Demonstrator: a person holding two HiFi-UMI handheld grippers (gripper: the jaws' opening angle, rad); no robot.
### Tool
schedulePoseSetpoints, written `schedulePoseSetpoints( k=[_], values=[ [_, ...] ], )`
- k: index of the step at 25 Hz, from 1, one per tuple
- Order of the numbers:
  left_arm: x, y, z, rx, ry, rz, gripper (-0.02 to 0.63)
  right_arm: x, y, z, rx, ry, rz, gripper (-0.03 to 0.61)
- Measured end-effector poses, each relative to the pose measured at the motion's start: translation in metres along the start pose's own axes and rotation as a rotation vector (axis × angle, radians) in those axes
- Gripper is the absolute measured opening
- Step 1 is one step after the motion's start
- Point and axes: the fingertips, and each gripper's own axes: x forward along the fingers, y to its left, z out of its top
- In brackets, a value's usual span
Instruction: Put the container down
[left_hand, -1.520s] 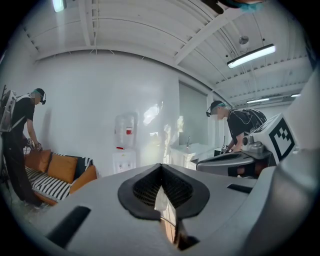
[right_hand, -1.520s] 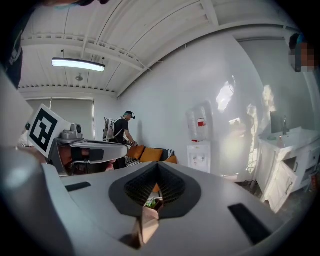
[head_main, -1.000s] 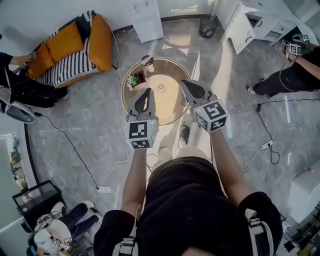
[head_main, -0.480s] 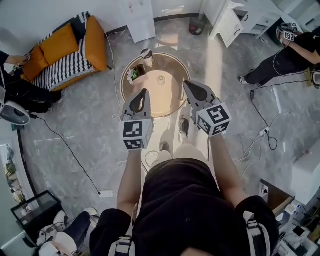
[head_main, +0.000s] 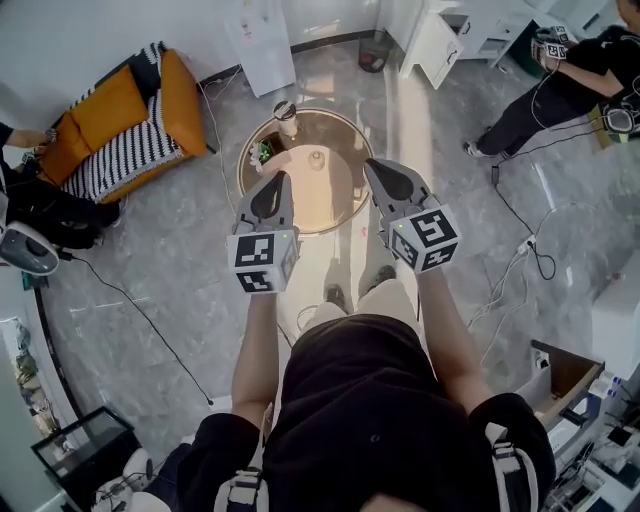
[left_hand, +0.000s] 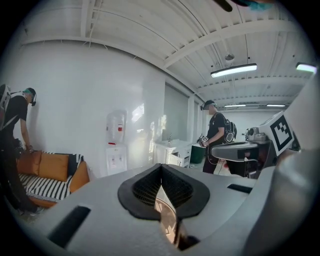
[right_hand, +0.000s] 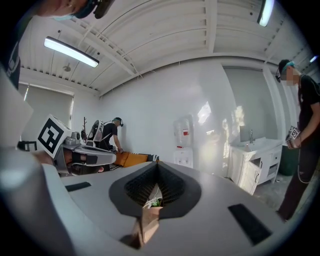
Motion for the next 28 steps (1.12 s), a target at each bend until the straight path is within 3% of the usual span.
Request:
schedulePoseSetpoints(
  k=[11, 28],
  values=[
    [-0.004, -0.013, 0.018, 0.037, -0.048, -0.035, 0.018, -0.016, 0.002, 0.027, -0.018, -0.029, -0.025, 0.003],
    [-0.02, -0.018, 0.013, 0.014, -0.015, -0.027, 0.018, -0.033, 0.011, 0.023, -0.027, -0.025, -0.022, 0.003]
  ],
)
